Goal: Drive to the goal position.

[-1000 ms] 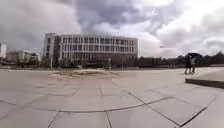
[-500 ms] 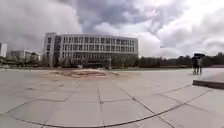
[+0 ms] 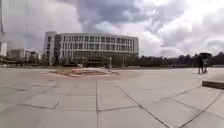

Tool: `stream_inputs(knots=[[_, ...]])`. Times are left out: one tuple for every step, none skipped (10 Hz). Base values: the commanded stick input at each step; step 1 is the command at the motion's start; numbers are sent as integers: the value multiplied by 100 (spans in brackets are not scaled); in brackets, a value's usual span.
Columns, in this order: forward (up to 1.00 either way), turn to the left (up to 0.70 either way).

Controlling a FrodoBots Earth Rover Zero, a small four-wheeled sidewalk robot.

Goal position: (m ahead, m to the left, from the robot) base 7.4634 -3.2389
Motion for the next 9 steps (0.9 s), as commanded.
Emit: stream_inputs(knots=[[70,-5],[70,-5],[70,-5],[70,-6],[70,-10],[70,-12],[70,-12],[70,-15],[70,-20]])
